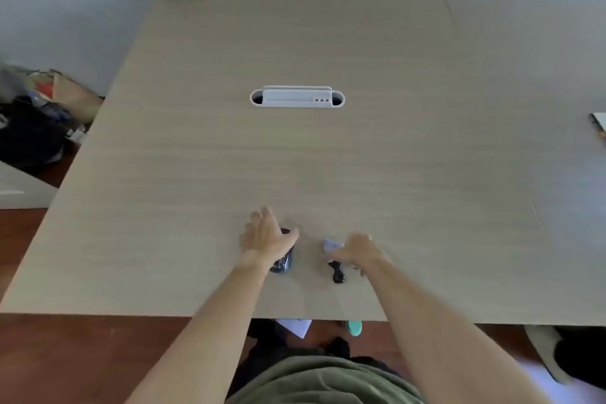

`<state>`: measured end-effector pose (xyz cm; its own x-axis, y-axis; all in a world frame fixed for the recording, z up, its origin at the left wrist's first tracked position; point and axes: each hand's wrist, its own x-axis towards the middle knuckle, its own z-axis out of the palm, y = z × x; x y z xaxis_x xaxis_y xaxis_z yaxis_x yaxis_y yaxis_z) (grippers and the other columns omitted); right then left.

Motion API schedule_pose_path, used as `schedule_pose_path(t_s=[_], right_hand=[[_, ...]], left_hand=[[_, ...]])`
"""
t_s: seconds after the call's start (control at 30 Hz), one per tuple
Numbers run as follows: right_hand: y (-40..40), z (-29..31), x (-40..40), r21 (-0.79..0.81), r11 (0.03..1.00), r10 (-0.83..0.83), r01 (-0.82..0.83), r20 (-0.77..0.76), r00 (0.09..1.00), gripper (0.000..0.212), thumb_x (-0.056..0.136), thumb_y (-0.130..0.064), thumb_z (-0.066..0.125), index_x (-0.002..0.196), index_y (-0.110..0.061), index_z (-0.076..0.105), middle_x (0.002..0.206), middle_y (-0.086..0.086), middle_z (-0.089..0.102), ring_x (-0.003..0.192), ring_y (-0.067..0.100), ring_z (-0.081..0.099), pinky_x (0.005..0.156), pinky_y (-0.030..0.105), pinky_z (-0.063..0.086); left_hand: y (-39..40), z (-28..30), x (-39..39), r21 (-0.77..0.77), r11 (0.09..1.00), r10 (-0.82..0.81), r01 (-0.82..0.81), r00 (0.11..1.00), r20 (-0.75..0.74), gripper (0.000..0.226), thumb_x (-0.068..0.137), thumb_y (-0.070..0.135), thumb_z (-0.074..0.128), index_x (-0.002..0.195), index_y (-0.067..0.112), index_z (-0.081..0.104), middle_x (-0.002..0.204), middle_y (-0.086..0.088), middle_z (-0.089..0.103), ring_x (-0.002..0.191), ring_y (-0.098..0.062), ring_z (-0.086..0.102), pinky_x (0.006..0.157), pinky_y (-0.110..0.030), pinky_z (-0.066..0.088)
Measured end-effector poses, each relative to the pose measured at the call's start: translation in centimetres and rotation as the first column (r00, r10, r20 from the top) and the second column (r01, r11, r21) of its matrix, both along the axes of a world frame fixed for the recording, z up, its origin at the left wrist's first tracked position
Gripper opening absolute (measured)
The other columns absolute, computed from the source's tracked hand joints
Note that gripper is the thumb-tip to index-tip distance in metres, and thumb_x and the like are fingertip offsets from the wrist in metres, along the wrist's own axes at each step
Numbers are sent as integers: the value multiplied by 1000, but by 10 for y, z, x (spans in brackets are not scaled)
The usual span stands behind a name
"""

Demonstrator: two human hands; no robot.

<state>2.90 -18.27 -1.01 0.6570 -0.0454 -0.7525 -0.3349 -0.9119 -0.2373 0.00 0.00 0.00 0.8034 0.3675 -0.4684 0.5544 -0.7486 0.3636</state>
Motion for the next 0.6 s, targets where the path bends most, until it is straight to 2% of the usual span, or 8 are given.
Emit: schedule_pose_path(t_s=[0.1,0.2,0.23,0.3,0.37,0.47,0.53,0.6], right_hand=[[3,-10,-22,-24,1000,11,-11,2,1000,27,68,-23,67,91,-13,58,83,0,56,73,23,59,55,25,45],[1,-17,-34,2,1000,19,-20,121,992,26,75,-16,57,101,-13,59,86,1,55,78,25,56,61,28,43],[0,-17,-33,23,999,25,-29,152,988,20,78,-16,56,97,-13,58,84,1,53,78,27,56,60,28,41],[-1,-16,-28,95,994,27,-46,194,981,7,80,-12,55,77,-13,48,74,-1,48,74,29,53,51,28,35],[-2,-14,-19,159,984,39,-83,263,964,26,82,-5,51,63,-16,37,65,0,43,70,29,48,49,31,30],[6,-7,-5,198,961,121,-194,328,937,24,86,-4,48,63,-8,42,67,8,49,68,28,45,54,35,25],[18,-2,1,239,923,201,-301,368,908,21,87,-3,50,67,-7,47,68,9,49,67,27,42,57,33,20],[31,1,2,268,878,268,-396,410,872,19,87,-5,52,68,-6,52,69,8,51,68,26,43,60,31,22]], left_hand=[[-9,-12,-30,32,992,123,-123,992,2,84,65,64,68,126,15,38,123,-6,46,114,-32,51,88,-43,47],[-12,-29,-52,35,989,144,-146,989,33,86,63,67,70,125,17,37,121,-5,47,112,-31,53,84,-42,49],[-10,-33,-55,26,988,151,-152,987,47,84,63,65,71,123,17,37,120,-5,48,111,-31,54,82,-42,50],[-9,-39,-58,7,990,142,-142,987,72,79,64,58,74,121,17,37,118,-5,49,109,-30,55,79,-41,51],[-8,-42,-61,-7,992,124,-124,988,97,73,67,52,75,120,16,38,117,-5,51,108,-30,55,77,-40,51],[-4,-44,-62,-9,993,119,-119,986,114,63,71,48,74,115,15,42,114,-5,53,107,-29,56,80,-40,50],[-4,-43,-62,-15,992,129,-128,985,116,61,71,48,74,114,14,44,114,-4,54,107,-28,56,82,-40,50],[-3,-44,-61,-19,991,135,-134,985,108,62,71,48,74,115,14,45,115,-4,54,109,-28,55,84,-40,49]])
